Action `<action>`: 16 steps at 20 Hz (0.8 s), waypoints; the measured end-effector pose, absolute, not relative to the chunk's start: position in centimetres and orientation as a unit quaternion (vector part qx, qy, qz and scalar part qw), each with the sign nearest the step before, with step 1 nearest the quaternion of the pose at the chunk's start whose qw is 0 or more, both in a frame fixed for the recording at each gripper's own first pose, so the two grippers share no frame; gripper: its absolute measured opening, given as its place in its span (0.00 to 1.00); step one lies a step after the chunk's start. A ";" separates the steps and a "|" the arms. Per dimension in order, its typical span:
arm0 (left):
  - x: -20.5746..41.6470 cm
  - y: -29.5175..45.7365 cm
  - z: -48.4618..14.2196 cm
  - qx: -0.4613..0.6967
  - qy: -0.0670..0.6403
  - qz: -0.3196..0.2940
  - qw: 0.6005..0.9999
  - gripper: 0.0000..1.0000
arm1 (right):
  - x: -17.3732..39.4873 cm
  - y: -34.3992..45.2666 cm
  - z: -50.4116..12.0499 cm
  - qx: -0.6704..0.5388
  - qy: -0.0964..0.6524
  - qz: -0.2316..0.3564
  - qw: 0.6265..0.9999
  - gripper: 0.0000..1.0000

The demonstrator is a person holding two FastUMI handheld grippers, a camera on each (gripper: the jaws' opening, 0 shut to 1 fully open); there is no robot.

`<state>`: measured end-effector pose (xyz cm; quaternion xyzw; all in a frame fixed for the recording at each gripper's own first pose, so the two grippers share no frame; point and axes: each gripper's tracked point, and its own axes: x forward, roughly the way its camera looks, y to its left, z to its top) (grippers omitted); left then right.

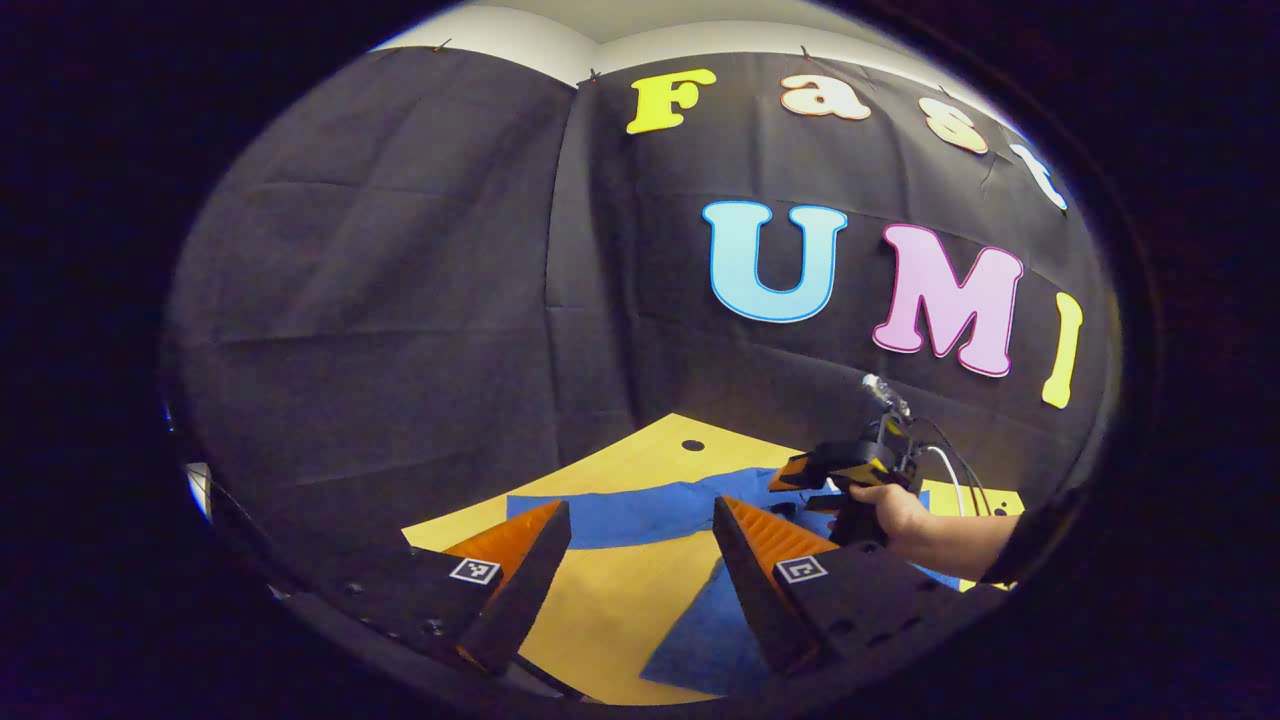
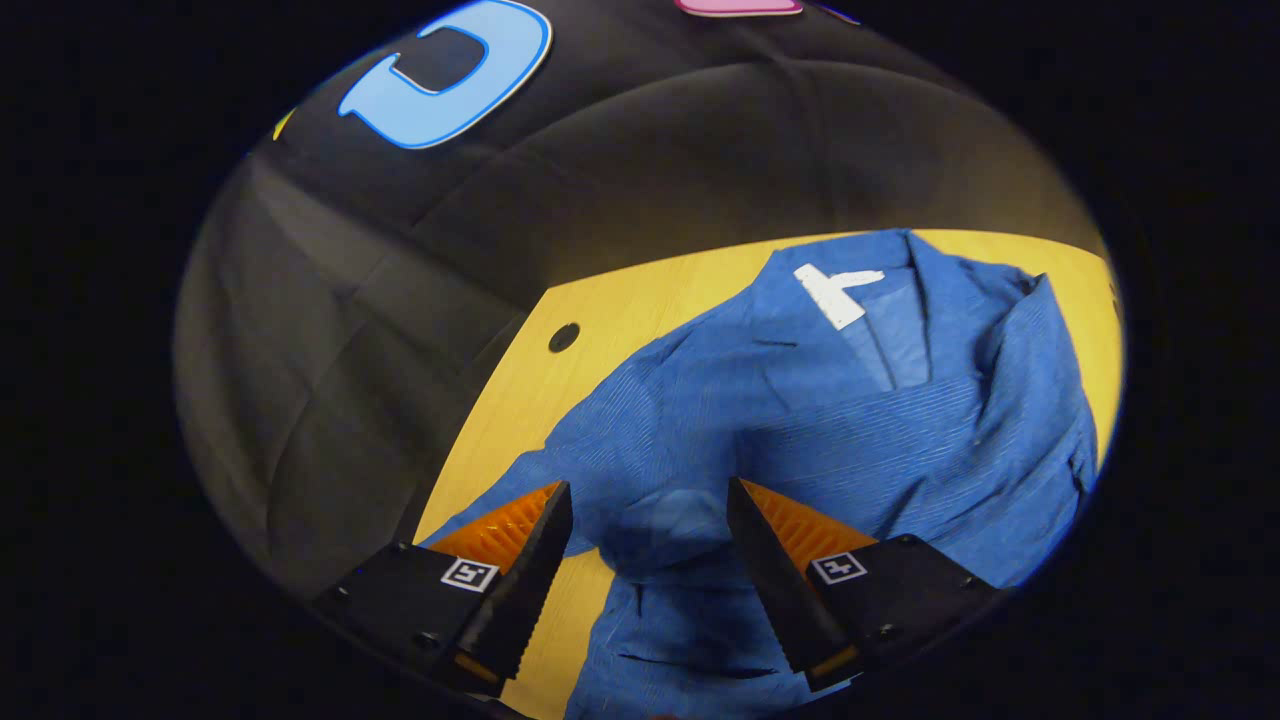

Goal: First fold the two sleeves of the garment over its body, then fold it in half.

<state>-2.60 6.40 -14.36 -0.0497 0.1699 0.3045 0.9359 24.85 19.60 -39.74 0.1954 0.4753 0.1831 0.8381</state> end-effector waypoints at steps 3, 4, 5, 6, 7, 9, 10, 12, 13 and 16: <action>-3.1 10.0 -15.7 -0.045 0.181 0.320 0.929 0.82 | 23.9 16.3 -35.6 0.167 0.433 0.181 0.867 0.99; -3.2 11.4 -16.6 -0.046 0.186 0.323 0.927 0.82 | 23.4 14.9 -34.1 0.161 0.420 0.179 0.875 0.99; -3.1 12.8 -17.8 -0.053 0.194 0.326 0.924 0.82 | 22.4 13.3 -32.9 0.157 0.409 0.177 0.881 0.99; -3.0 14.6 -19.0 -0.064 0.205 0.332 0.919 0.82 | 20.5 10.9 -30.6 0.150 0.396 0.171 0.890 0.98; -3.0 16.0 -20.1 -0.076 0.217 0.337 0.913 0.82 | 19.2 9.2 -29.3 0.146 0.388 0.164 0.895 0.98; -2.9 18.9 -22.9 -0.099 0.248 0.344 0.900 0.83 | 16.9 6.1 -26.6 0.139 0.368 0.146 0.907 0.98; -2.7 20.0 -24.8 -0.113 0.272 0.345 0.891 0.84 | 15.8 4.7 -25.2 0.133 0.357 0.138 0.914 0.98; -2.3 23.1 -28.0 -0.129 0.306 0.355 0.874 0.85 | 13.7 1.7 -22.3 0.111 0.338 0.123 0.926 0.98; -1.9 24.3 -29.5 -0.136 0.322 0.358 0.866 0.85 | 12.6 -0.2 -20.7 0.100 0.328 0.113 0.932 0.98; -1.0 26.8 -33.3 -0.154 0.366 0.359 0.845 0.85 | 10.3 -6.0 -15.8 0.088 0.295 0.056 0.950 0.98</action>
